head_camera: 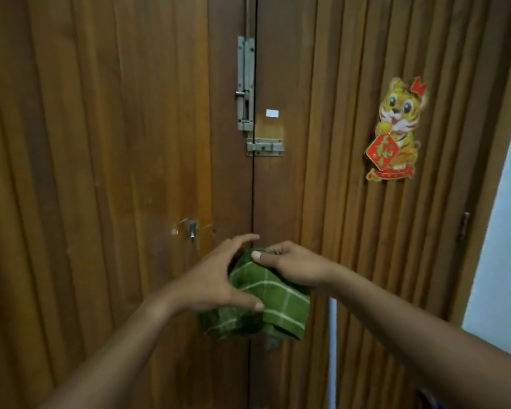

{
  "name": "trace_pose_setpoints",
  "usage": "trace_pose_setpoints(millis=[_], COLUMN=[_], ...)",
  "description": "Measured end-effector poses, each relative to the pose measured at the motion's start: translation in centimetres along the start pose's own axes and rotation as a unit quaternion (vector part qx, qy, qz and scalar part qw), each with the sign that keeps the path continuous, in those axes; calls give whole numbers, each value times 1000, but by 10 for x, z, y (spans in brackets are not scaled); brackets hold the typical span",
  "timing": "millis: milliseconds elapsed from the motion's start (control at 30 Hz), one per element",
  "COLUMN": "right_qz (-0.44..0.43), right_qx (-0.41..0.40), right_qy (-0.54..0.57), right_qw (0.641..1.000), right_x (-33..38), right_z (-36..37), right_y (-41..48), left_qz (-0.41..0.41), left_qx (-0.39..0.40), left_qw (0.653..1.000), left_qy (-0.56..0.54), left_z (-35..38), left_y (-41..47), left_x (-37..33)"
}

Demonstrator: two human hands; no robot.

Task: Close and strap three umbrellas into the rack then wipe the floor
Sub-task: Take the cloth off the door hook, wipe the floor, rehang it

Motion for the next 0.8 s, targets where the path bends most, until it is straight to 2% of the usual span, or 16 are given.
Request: trace_pose_setpoints(millis=[67, 133, 233, 300, 367, 500, 600, 700, 800], right_qz=[19, 33, 69, 79, 67, 31, -8, -67, -72], right_qx=[-26, -51, -48, -28, -19, -13, 21, 43, 25], right_qy=[-20, 6, 96, 128, 167, 155, 123, 105, 149], right_qw=[999, 998, 992, 988, 983, 987, 992, 991, 986], right_x=[18, 28, 29, 30, 32, 36, 35, 32, 19], right_z=[0, -2, 2, 7, 11, 19, 22, 21, 13], right_y=[11, 21, 35, 46, 55, 68, 78, 94, 122], left_qz=[15, 32, 50, 77, 96, 47, -50, -105, -126], left_qx=[-14, -44, -153, -218, -238, -269, -247, -200, -255], left_qw=[1000, 998, 986, 973, 960, 943, 898, 860, 827], left_qy=[17, 37, 34, -27, -108, -191, -360, -458, -484], left_z=[1, -3, -16, -29, -39, -56, -63, -72, -84], left_y=[-3, -7, -11, -12, -13, -10, -2, 6, 12], left_x=[-10, -16, -13, -4, 9, 39, 56, 70, 78])
Point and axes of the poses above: each hand's wrist, its own y-axis towards the middle knuckle, its own z-axis out of the palm, x = y × z, the point moved 4 cm from there along y, towards the middle knuckle, and after that the axes turned 9 degrees about x, right-handed, at the moved point
